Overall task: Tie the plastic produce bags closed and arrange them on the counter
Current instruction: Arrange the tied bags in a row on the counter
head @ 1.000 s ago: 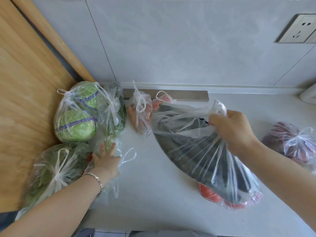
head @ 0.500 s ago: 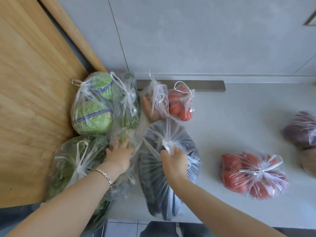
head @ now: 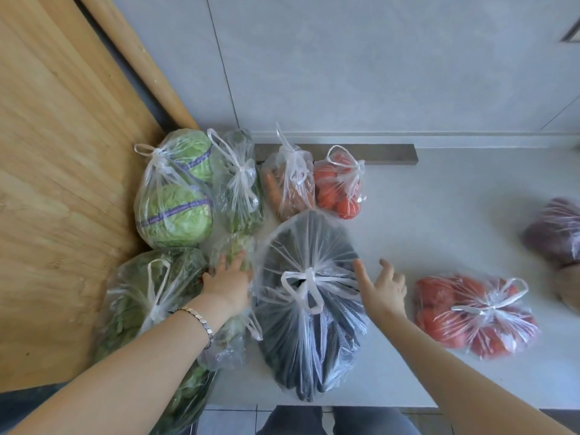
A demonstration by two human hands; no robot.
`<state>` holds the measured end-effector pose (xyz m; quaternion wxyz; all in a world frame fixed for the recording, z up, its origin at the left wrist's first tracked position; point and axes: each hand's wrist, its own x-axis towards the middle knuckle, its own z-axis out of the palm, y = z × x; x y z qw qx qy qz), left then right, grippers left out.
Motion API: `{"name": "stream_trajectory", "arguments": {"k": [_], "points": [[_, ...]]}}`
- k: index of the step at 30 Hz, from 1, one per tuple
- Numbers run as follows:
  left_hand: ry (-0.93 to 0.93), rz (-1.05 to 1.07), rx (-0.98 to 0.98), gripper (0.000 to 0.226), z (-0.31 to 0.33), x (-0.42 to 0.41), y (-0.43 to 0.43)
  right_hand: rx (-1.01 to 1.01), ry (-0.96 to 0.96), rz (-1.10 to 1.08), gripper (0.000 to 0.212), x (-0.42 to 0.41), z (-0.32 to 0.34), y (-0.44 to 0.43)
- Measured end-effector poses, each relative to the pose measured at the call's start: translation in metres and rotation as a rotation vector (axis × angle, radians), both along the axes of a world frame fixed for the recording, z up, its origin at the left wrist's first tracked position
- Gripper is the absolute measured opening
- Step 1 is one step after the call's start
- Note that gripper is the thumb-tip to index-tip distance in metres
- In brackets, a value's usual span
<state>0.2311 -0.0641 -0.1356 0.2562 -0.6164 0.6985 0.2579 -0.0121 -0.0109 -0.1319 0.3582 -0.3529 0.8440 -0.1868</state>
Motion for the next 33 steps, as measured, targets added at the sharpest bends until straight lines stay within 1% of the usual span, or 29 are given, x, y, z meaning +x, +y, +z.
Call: {"name": "stream_trajectory", "arguments": {"k": [1, 2, 3, 4, 6, 7, 8, 9, 10, 12, 13, 14, 15, 17, 18, 19, 20, 21, 22, 24, 26, 29, 30, 32, 33], "points": [[0.002, 0.001, 0.005, 0.05, 0.0, -0.001, 0.0, 0.148, -0.108, -0.079, 0.072, -0.002, -0.012, -0.003], [0.002, -0.004, 0.009, 0.048, 0.0, -0.001, -0.001, 0.229, -0.245, -0.126, 0.073, -0.001, -0.022, -0.006], [-0.001, -0.005, 0.01, 0.046, 0.001, -0.001, -0.001, 0.229, -0.352, -0.158, 0.073, 0.004, -0.03, -0.007], [0.0, 0.004, 0.019, 0.042, 0.001, 0.0, -0.002, 0.199, -0.391, -0.178, 0.071, 0.009, -0.035, -0.008], [0.038, 0.043, 0.046, 0.029, -0.004, 0.003, -0.006, 0.147, -0.36, -0.198, 0.066, 0.019, -0.039, -0.008], [0.084, 0.073, 0.061, 0.025, -0.007, 0.006, -0.009, 0.143, -0.35, -0.196, 0.063, 0.023, -0.041, -0.008], [0.148, 0.128, 0.071, 0.03, -0.008, 0.008, -0.013, 0.149, -0.354, -0.185, 0.062, 0.026, -0.042, -0.008], [0.226, 0.228, 0.072, 0.034, -0.007, 0.008, -0.019, 0.154, -0.365, -0.166, 0.061, 0.028, -0.042, -0.008], [0.313, 0.354, 0.052, 0.031, -0.002, 0.006, -0.024, 0.156, -0.39, -0.132, 0.061, 0.028, -0.041, -0.008], [0.436, 0.55, -0.076, 0.013, 0.013, -0.004, -0.031, 0.198, -0.455, 0.008, 0.061, 0.019, -0.031, -0.009], [0.448, 0.578, -0.169, 0.012, 0.021, -0.012, -0.034, 0.238, -0.466, 0.136, 0.06, 0.009, -0.022, -0.01], [0.443, 0.549, -0.26, 0.018, 0.029, -0.025, -0.035, 0.275, -0.416, 0.299, 0.059, -0.006, -0.011, -0.011], [0.445, 0.473, -0.347, 0.028, 0.035, -0.039, -0.033, 0.283, -0.305, 0.461, 0.061, -0.022, -0.001, -0.011], [0.46, 0.24, -0.454, 0.046, 0.039, -0.069, -0.027, 0.24, 0.059, 0.708, 0.072, -0.057, 0.018, -0.009], [0.428, 0.111, -0.432, 0.052, 0.041, -0.089, -0.023, 0.212, 0.246, 0.789, 0.079, -0.077, 0.025, -0.005], [0.358, -0.003, -0.378, 0.056, 0.04, -0.106, -0.022, 0.205, 0.403, 0.857, 0.085, -0.096, 0.029, -0.001], [0.274, -0.09, -0.31, 0.06, 0.04, -0.121, -0.021, 0.239, 0.516, 0.914, 0.089, -0.113, 0.031, 0.004], [0.191, -0.152, -0.231, 0.063, 0.039, -0.136, -0.02, 0.306, 0.585, 0.95, 0.093, -0.131, 0.031, 0.009], [0.12, -0.186, -0.149, 0.066, 0.036, -0.148, -0.018, 0.38, 0.618, 0.966, 0.095, -0.149, 0.03, 0.013], [0.025, -0.177, -0.016, 0.069, 0.031, -0.162, -0.015, 0.468, 0.627, 0.986, 0.097, -0.172, 0.024, 0.018], [-0.026, -0.104, 0.057, 0.069, 0.027, -0.173, -0.015, 0.433, 0.603, 1.03, 0.089, -0.19, 0.023, 0.017], [-0.069, -0.033, 0.08, 0.066, 0.025, -0.178, -0.02, 0.336, 0.57, 1.065, 0.064, -0.204, 0.025, 0.008], [-0.082, -0.011, 0.076, 0.065, 0.025, -0.181, -0.022, 0.341, 0.577, 1.067, 0.059, -0.208, 0.024, 0.005], [-0.084, 0.034, 0.043, 0.062, 0.027, -0.187, -0.025, 0.411, 0.585, 1.051, 0.06, -0.211, 0.018, 0.003], [-0.066, 0.055, -0.007, 0.061, 0.029, -0.194, -0.027, 0.452, 0.587, 1.063, 0.062, -0.216, 0.015, 0.001]]}}
